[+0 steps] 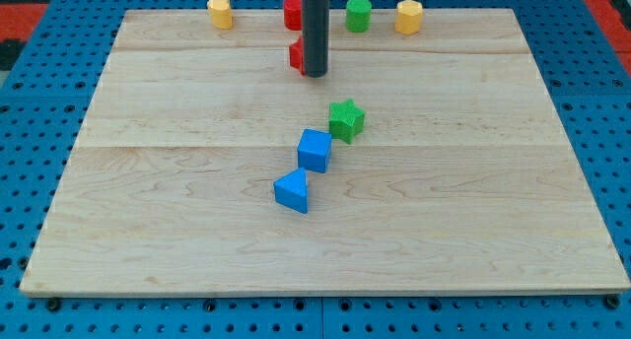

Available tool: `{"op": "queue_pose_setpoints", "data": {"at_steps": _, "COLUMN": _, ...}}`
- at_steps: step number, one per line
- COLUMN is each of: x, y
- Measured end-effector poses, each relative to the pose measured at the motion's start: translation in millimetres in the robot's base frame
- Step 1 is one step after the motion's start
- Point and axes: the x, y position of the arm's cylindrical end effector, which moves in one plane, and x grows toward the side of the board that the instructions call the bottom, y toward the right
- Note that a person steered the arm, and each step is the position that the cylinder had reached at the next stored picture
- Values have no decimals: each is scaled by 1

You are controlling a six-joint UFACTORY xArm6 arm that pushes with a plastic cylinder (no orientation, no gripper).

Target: Push the green star slightly left

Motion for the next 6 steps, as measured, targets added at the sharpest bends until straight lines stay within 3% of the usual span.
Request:
{"op": "queue_pose_setpoints", "data": {"at_steps": 1, "x": -22, "y": -1}}
{"op": "queue_pose_setpoints", "data": {"at_steps": 2, "x": -5, "y": -11}}
{"op": "queue_pose_setpoints", "data": {"at_steps": 3, "x": 12, "y": 16}}
{"op": "queue_pose_setpoints", "data": {"at_steps": 4, "x": 17, "y": 130}}
{"op": "queue_pose_setpoints", "data": {"at_steps": 5, "x": 93, "y": 144}}
{"op": "queue_pose_setpoints", "data": {"at_steps": 6, "x": 128, "y": 72}}
